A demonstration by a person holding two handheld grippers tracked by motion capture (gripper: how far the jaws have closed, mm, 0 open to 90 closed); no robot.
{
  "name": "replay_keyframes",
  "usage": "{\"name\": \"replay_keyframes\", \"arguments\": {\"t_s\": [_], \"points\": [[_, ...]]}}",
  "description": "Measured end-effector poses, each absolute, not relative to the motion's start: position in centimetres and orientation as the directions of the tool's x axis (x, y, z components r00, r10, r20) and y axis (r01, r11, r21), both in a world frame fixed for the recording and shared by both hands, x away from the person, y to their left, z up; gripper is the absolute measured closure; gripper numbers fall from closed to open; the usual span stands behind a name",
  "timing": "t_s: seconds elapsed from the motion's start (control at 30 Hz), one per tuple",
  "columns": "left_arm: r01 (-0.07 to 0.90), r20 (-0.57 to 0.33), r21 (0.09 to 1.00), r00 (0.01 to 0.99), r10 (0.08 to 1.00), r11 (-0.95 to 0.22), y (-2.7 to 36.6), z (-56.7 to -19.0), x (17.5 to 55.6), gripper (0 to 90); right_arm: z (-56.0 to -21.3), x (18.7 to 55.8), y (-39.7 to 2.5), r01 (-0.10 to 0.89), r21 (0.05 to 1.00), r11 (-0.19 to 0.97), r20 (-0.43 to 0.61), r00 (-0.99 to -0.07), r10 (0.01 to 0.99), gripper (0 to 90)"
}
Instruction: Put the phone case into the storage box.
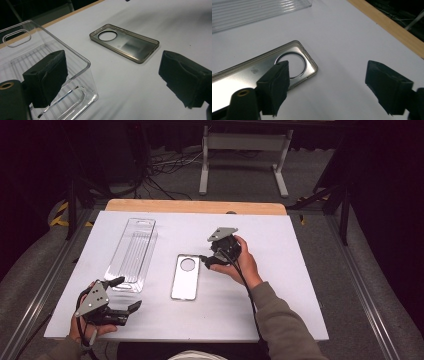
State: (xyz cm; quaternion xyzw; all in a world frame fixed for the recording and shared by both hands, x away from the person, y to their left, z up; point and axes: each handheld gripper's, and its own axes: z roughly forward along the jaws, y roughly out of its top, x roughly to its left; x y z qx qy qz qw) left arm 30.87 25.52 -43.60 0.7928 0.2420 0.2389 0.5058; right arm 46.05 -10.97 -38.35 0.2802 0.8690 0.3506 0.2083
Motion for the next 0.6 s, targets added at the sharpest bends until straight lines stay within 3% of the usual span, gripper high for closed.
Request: {"name": "replay_keyframes", "arguments": {"t_s": [0.27,0.6], "points": [[0.139,0.135,0.917,0.773,0.620,-0.374,25.5,-43.6,30.9,9.2,-39.1,49.2,-9.2,0.447,0.647,0.618,-0.106,-0.750,0.653,25.0],[0.151,0.120,0.916,0.779,0.615,-0.371,25.5,-43.8,30.9,9.8,-40.3,52.2,-6.8,0.488,0.549,0.679,-0.084,-0.776,0.625,41.3]]}}
